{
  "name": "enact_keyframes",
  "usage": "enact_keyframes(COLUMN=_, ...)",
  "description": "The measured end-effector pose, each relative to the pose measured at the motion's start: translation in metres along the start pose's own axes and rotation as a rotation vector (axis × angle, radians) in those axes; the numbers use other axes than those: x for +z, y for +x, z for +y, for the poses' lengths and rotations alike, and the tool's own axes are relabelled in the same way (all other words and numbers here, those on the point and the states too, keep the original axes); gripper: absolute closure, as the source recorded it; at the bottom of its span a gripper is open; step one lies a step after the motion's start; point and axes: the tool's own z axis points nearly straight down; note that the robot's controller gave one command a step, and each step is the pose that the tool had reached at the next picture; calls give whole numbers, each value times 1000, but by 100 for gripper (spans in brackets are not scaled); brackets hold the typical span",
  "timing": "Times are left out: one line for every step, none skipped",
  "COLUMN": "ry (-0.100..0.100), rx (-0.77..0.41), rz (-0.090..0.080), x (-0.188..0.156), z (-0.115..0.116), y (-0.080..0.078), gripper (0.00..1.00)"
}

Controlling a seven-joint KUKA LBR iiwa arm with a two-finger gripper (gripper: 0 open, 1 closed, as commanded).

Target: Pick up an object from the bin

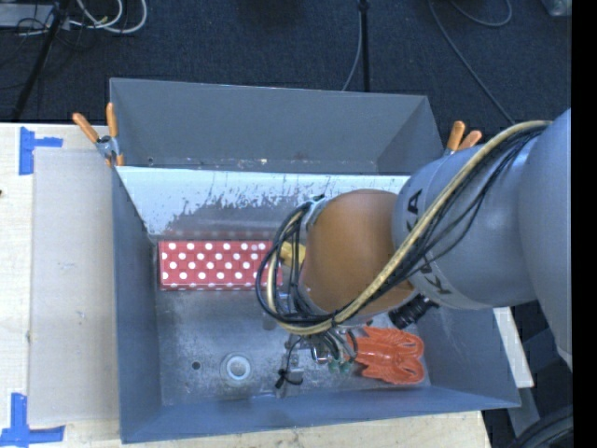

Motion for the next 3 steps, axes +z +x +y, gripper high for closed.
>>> enact_keyframes(ry=-1, rx=4, rz=-8, x=-4, z=0, y=-2, gripper=0)
enact_keyframes(ry=-1, rx=-56, rz=-7, x=41, z=11, y=1, gripper=0)
enact_keyframes(ry=-2, rx=-232, rz=-27, x=61, z=28, y=-3, gripper=0)
